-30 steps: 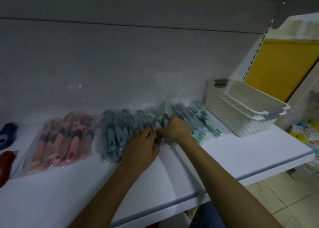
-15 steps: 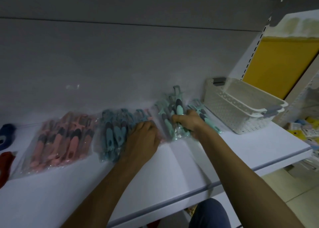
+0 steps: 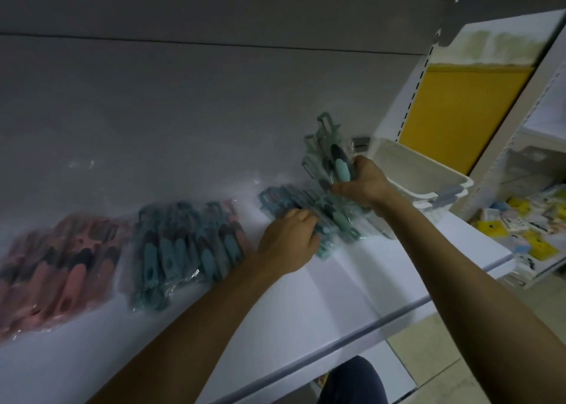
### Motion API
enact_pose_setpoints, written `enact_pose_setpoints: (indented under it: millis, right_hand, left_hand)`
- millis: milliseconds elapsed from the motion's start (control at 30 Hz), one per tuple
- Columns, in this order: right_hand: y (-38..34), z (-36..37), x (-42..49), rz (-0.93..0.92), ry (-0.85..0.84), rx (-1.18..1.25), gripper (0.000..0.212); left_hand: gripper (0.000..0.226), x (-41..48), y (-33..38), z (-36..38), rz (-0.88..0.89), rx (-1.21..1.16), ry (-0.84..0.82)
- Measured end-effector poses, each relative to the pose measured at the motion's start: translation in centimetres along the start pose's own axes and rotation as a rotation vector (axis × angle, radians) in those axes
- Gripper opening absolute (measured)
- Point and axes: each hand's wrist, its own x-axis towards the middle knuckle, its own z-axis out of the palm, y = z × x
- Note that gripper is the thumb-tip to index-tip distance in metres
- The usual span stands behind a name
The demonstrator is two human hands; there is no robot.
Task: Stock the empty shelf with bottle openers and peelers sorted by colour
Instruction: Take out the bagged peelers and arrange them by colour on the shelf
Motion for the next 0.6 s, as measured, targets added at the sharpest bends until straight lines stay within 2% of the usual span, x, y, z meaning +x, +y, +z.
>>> enact_pose_setpoints:
  millis: [133, 233, 367, 467, 533, 600]
  right_hand:
    - [1.6, -0.2, 1.0, -0.057, 0.075, -0.104, 0.054]
    - [2.4, -0.1, 1.6, -0.082, 0.101, -0.141, 0.054]
    - [2.7, 0.3, 2.5, -0.080, 0.086, -0.116, 0.055]
    - [2.4, 1.4, 2.9, -0.084, 0.048, -0.150, 0.052]
    - [2.5, 2.7, 3.1, -0.068, -0.028, -0.236, 0.053]
    - [3.3, 4.3, 2.8, -0.017, -0.136, -0.318, 0.069]
  left_hand:
    - [0.068, 1.6, -0.2, 1.6, 0.038, 0.158, -0.065]
    - [0.066, 1.4, -1.2, 2.0, 0.038, 0.280, -0.037]
    - [0.077, 0.1, -2.2, 1.3, -0.098, 0.187, -0.015]
    - [0.096, -0.9, -3.8, 0.0, -0.106, 0.101, -0.115]
    - [0.086, -1.2, -4.4, -0.9, -0.032, 0.148, -0.191]
    - [0.065, -1.5, -4.3, -1.3, -0.009, 0.145, -0.221]
